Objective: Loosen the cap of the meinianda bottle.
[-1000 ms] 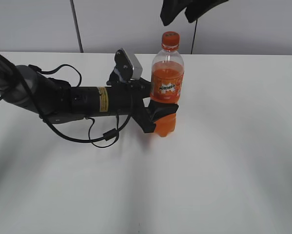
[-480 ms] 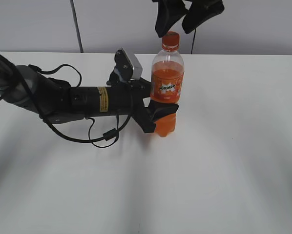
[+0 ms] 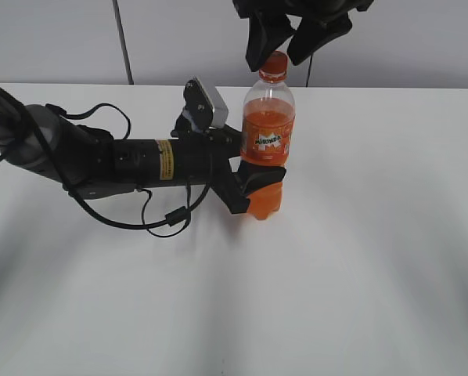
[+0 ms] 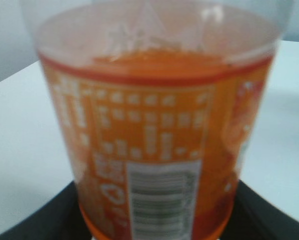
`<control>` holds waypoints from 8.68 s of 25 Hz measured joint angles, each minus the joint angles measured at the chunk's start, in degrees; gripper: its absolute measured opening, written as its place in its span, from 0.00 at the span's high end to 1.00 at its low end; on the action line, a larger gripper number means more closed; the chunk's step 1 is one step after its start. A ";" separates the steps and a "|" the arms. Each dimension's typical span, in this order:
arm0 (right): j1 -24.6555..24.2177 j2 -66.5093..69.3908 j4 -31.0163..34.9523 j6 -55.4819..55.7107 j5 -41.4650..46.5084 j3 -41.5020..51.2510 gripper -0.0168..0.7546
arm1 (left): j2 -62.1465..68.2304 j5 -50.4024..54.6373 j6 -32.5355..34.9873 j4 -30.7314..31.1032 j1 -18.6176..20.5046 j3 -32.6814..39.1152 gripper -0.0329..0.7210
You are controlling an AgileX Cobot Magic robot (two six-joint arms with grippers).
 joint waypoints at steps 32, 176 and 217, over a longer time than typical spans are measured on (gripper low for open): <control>0.00 0.74 0.05 -31.27 0.89 -0.06 0.62 | 0.00 0.00 0.00 0.01 0.00 0.00 0.40; -0.37 -4.40 -12.43 -32.64 -1.75 -2.62 0.63 | 0.00 -0.11 0.15 -0.07 0.00 0.00 0.40; -28.04 9.17 -1.22 -2.82 -15.59 23.03 0.63 | 0.00 -0.11 0.15 -0.01 0.00 0.00 0.41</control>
